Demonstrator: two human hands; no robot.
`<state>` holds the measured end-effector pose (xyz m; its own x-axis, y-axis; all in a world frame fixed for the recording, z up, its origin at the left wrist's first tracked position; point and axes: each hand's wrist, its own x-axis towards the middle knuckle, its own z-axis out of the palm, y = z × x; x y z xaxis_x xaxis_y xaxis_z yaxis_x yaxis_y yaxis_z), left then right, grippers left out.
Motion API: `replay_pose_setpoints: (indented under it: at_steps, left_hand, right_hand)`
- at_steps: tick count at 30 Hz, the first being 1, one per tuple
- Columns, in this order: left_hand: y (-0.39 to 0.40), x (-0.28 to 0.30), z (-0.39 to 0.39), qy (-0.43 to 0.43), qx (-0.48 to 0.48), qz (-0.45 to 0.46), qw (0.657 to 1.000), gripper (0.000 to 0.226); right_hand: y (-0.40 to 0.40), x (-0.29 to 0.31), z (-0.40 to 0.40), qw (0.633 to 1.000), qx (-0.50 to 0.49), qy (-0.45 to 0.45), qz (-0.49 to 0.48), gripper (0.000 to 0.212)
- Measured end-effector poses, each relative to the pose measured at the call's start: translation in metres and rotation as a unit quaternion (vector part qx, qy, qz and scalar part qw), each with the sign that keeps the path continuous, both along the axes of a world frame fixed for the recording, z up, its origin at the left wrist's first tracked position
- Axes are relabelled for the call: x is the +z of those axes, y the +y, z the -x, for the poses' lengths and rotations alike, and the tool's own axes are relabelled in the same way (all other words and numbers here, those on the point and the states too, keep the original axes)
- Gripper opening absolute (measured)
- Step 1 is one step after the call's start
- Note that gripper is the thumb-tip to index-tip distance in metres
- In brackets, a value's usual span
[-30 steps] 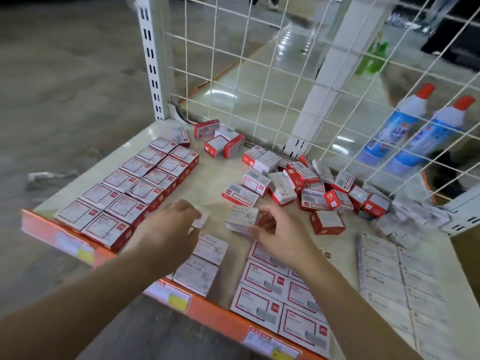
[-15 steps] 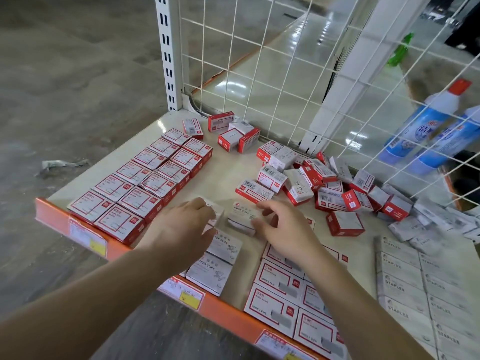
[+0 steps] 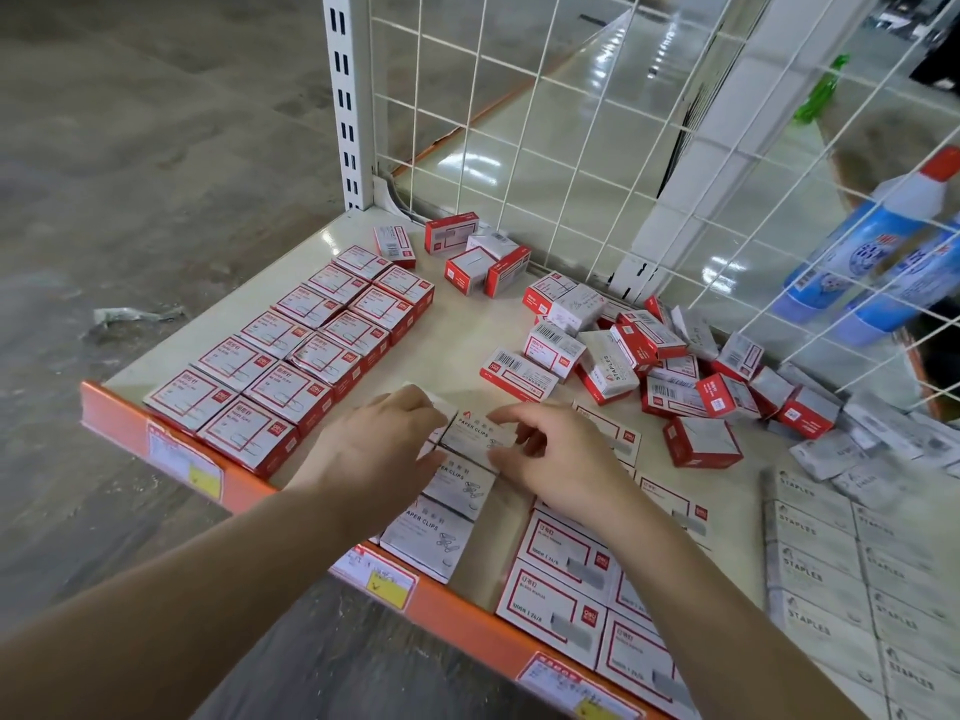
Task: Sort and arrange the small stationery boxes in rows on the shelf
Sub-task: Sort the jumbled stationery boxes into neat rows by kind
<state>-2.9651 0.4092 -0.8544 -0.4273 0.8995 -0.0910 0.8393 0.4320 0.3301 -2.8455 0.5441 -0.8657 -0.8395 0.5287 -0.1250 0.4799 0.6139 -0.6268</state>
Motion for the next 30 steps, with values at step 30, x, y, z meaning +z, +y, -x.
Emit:
replay_pose_setpoints:
  at_steps: [30]
  left_hand:
    - [0.024, 0.006, -0.020, 0.014, -0.032, -0.022, 0.999, 0.033]
  right_hand:
    - [0.026, 0.010, -0.050, 0.994, -0.105, 0.005, -0.027, 0.031]
